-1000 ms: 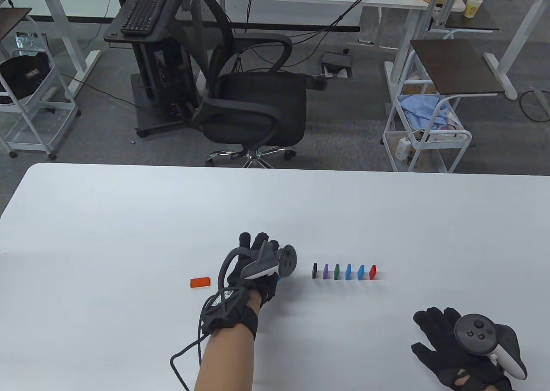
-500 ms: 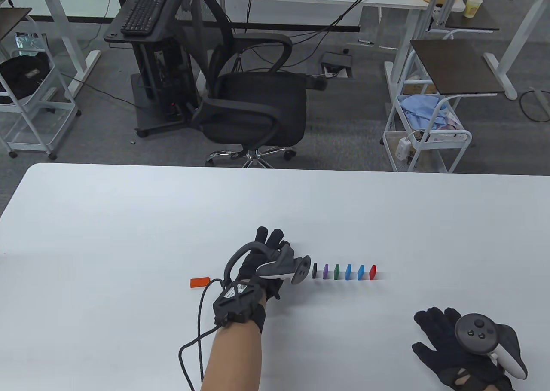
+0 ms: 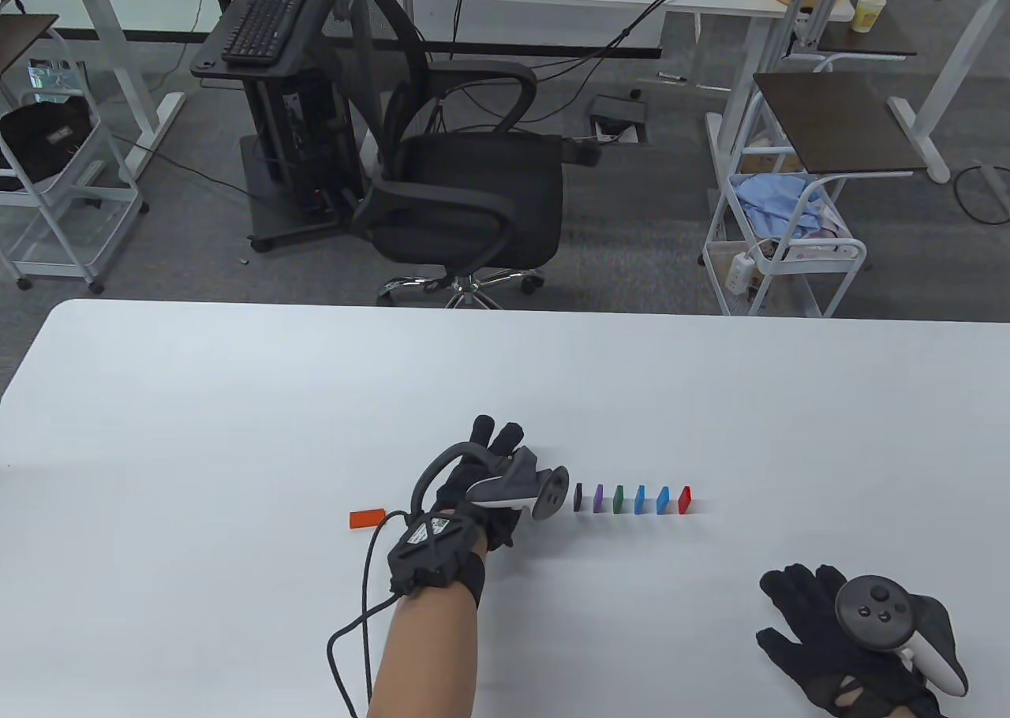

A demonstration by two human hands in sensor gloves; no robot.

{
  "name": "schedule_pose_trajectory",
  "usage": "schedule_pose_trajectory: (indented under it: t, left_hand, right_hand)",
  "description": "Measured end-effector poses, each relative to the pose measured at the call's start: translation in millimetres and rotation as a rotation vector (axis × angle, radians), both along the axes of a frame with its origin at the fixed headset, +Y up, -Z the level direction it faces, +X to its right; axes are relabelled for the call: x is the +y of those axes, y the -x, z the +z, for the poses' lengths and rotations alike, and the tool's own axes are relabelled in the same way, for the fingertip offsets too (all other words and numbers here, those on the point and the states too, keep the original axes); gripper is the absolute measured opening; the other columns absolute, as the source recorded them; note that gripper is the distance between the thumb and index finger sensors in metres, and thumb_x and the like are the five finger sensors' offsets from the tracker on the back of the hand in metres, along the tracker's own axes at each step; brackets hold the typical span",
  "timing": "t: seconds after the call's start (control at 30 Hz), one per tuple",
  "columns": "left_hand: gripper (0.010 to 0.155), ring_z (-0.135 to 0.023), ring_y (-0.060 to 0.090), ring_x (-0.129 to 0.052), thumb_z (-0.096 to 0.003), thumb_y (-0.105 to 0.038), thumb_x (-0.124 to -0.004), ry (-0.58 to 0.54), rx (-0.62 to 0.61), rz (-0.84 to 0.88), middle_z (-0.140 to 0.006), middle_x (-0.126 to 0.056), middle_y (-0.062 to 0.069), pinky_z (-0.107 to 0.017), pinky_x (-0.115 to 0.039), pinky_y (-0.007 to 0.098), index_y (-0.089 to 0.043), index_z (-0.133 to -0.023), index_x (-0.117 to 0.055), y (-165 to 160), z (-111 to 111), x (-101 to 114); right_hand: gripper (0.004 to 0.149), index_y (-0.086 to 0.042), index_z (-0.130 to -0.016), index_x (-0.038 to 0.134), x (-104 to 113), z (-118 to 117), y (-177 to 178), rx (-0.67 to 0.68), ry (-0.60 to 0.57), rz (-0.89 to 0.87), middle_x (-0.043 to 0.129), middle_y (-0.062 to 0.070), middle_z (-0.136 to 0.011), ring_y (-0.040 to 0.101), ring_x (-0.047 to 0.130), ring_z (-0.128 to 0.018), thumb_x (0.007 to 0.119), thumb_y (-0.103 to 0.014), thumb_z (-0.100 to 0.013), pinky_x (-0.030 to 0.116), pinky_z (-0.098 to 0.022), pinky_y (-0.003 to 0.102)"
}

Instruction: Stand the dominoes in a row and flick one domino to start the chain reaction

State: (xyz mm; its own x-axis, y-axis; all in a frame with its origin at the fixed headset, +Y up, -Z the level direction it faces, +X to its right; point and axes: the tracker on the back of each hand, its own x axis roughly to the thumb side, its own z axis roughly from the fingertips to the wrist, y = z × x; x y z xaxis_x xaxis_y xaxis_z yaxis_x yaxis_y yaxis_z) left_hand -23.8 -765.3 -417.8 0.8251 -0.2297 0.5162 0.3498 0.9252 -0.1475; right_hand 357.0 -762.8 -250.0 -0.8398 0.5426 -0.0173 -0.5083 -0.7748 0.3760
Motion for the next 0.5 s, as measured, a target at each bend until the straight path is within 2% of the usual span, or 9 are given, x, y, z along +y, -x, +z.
schedule_pose_trajectory:
  t: [0.13,0.23,0.5]
  left_hand:
    - [0.060,-0.106,0.033,-0.035,-0.0403,-0.042,-0.086,-0.028,0.030,0.126,-0.106,-0.061,0.013,-0.069,-0.007,0.070,-0.015,-0.090,-0.067,5.9,0.2,13.8]
    - [0.060,-0.102,0.029,-0.055,-0.0405,-0.042,-0.085,-0.045,0.035,0.179,-0.095,-0.081,0.009,-0.070,-0.010,0.069,-0.018,-0.091,-0.063,9.3,0.9,24.4]
    - [0.061,-0.099,0.030,-0.062,-0.0425,-0.040,-0.083,-0.049,0.022,0.261,-0.090,-0.085,0.010,-0.071,-0.015,0.070,-0.015,-0.094,-0.062,12.6,4.1,36.3]
  right_hand:
    - [0.069,-0.029,-0.104,0.030,-0.1,0.0,0.0,0.000,-0.001,-0.002,0.014,0.013,-0.114,0.043,-0.007,-0.097,0.069,-0.052,-0.053,0.002,-0.070,0.064]
    - [0.068,-0.029,-0.104,0.030,-0.3,-0.1,0.1,0.002,-0.001,-0.003,0.014,0.013,-0.114,0.043,-0.008,-0.097,0.069,-0.052,-0.053,0.002,-0.070,0.064]
    - [0.068,-0.029,-0.104,0.030,-0.7,0.0,0.5,0.000,-0.003,-0.006,0.014,0.013,-0.114,0.043,-0.008,-0.097,0.068,-0.052,-0.053,0.002,-0.070,0.064]
